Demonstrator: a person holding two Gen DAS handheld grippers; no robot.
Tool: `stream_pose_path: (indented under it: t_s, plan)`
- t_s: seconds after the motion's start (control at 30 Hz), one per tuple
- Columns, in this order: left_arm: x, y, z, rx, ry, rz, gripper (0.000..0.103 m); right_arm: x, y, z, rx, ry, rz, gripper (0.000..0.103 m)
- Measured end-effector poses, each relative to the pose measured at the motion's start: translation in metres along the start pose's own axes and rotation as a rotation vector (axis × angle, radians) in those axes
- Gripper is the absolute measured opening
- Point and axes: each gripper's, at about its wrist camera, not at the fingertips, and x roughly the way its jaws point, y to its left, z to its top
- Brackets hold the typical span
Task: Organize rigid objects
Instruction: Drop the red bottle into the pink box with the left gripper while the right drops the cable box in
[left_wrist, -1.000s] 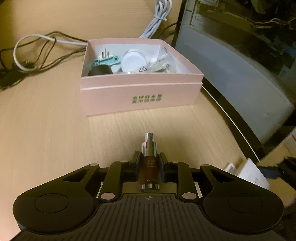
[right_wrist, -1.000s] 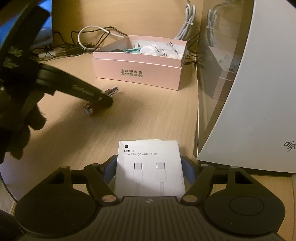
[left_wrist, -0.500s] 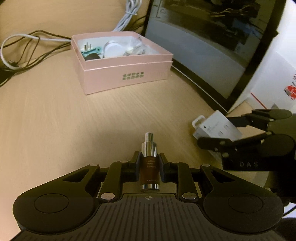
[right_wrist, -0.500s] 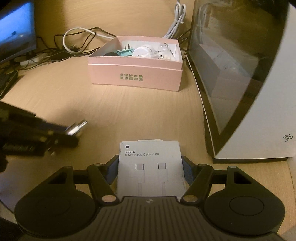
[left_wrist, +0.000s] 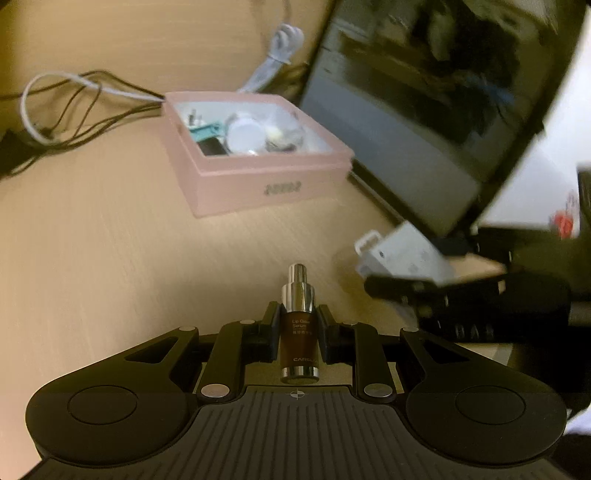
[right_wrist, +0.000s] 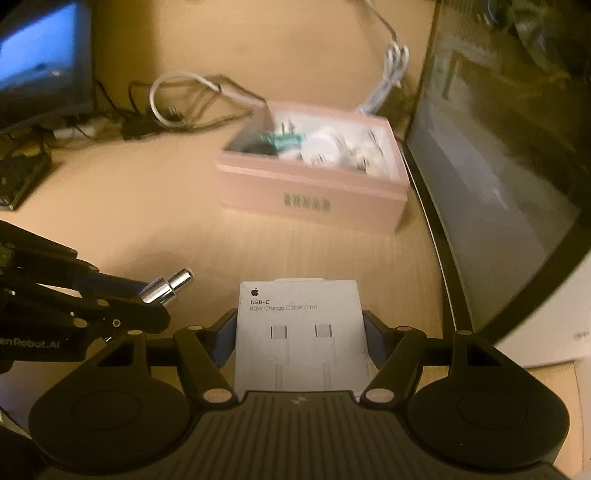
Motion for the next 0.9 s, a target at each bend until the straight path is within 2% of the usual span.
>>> stream_pose_path:
  t_s: [0.07, 0.17, 0.27, 0.4, 0.47, 0.53, 0.6, 0.67, 0.77, 0.9]
  plan:
    - [-0.002, 0.004, 0.015, -0.022, -0.033, -0.036, 0.024, -0.005, -0.001, 0.004, -0.004, -0.018, 0.004, 0.069]
    - [-0.009, 0.008, 0.046, -0.007, -0.117, -0.043, 0.024, -0.017, -0.006, 0.015, 0.004, -0.079, -0.008, 0.069]
    - [-0.016, 0.014, 0.096, -0.007, -0.193, -0.077, 0.024, -0.028, -0.014, 0.042, 0.028, -0.147, -0.007, 0.069]
    - [-0.023, 0.007, 0.179, 0.063, -0.285, -0.091, 0.024, -0.041, -0.029, 0.099, 0.055, -0.282, -0.037, 0.069]
    - [-0.016, 0.006, 0.219, 0.039, -0.295, -0.092, 0.024, -0.041, -0.035, 0.132, 0.06, -0.341, -0.042, 0.069]
    - [0.0, 0.006, 0.245, 0.005, -0.287, -0.061, 0.024, -0.035, -0.04, 0.159, 0.056, -0.393, -0.055, 0.07]
    - [0.024, 0.004, 0.252, 0.035, -0.268, -0.005, 0.024, -0.021, -0.045, 0.173, 0.073, -0.358, -0.066, 0.07]
    - [0.05, 0.009, 0.247, 0.038, -0.209, 0.025, 0.024, -0.013, -0.05, 0.166, 0.124, -0.314, -0.056, 0.07]
    - [0.075, 0.024, 0.228, -0.013, -0.136, 0.019, 0.024, -0.007, -0.048, 0.13, 0.145, -0.261, -0.017, 0.074]
    - [0.067, 0.039, 0.194, -0.079, -0.149, 0.065, 0.024, 0.008, -0.036, 0.083, 0.095, -0.168, -0.038, 0.074]
